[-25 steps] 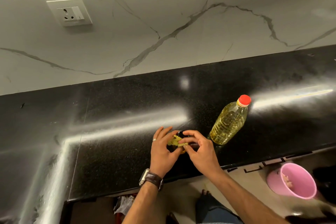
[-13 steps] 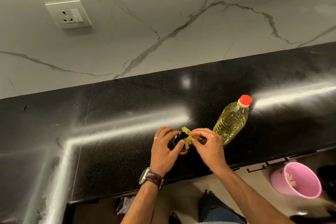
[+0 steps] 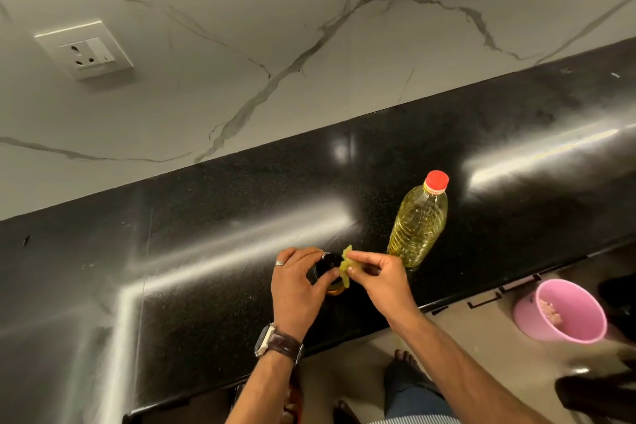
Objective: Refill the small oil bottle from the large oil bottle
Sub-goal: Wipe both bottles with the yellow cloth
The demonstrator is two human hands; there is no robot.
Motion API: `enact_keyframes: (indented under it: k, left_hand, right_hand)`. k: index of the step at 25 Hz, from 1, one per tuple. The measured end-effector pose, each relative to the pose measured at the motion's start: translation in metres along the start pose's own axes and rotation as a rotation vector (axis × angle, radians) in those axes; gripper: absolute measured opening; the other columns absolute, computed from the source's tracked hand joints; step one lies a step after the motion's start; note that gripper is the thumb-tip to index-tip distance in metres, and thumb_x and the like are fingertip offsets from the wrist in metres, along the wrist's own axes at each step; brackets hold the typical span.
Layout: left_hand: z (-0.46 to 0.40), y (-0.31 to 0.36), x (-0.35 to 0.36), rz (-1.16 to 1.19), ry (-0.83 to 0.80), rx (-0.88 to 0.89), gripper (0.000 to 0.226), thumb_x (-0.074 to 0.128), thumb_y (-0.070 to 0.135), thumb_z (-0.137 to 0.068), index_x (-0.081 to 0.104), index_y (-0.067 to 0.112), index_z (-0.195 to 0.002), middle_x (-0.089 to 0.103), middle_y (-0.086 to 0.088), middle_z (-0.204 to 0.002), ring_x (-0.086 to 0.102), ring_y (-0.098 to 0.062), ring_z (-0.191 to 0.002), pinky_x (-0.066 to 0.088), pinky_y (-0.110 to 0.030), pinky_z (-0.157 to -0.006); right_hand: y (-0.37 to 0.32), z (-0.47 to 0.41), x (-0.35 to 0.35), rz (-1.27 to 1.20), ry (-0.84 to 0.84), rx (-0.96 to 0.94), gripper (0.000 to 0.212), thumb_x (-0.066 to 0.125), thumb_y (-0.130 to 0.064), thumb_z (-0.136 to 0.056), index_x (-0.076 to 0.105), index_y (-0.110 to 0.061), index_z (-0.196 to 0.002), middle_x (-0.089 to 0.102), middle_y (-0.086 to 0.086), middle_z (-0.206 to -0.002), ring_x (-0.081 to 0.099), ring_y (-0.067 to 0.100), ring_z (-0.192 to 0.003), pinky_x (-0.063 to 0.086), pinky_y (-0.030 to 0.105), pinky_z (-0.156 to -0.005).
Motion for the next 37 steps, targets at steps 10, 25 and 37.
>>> enact_keyframes:
  k: [10,25,37]
  left_hand:
    - [0.0,-0.004,0.003,-0.048,-0.019,0.0,0.035,0.083,0.047,-0.078,0.079,0.027,-0.106,0.073,0.018,-0.108,0.055,-0.01,-0.106,0.052,-0.036,-0.086]
    - [0.003,-0.006,0.002,-0.036,-0.013,-0.012,0.035,0.082,0.049,-0.079,0.079,0.032,-0.11,0.074,0.019,-0.11,0.054,-0.012,-0.104,0.051,-0.045,-0.082]
    - [0.007,-0.013,0.006,-0.024,-0.008,-0.001,0.038,0.083,0.05,-0.08,0.079,0.028,-0.111,0.075,0.015,-0.114,0.056,-0.013,-0.106,0.052,-0.043,-0.086]
  right_hand:
    - [-0.012,-0.008,0.007,0.139,0.187,-0.135,0.023,0.077,-0.003,-0.087,0.083,-0.02,-0.102,0.08,-0.01,-0.094,0.074,0.004,-0.093,0.058,0.02,-0.086]
    - [-0.079,-0.074,0.073,1.118,-0.589,-0.271,0.028,0.069,0.002,-0.086,0.083,-0.02,-0.096,0.078,-0.003,-0.09,0.07,0.012,-0.079,0.059,0.029,-0.073]
    - [0.037,0.029,0.017,-0.183,0.134,0.361,0.02,0.074,0.009,-0.087,0.077,-0.007,-0.098,0.078,0.011,-0.094,0.077,0.022,-0.088,0.063,0.028,-0.073]
Point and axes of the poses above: each hand's wrist, its own z-axis away from the middle knuckle, its own x-axis out of the palm, y = z × x, the point moved 7 cm from there along -z, towards the middle knuckle
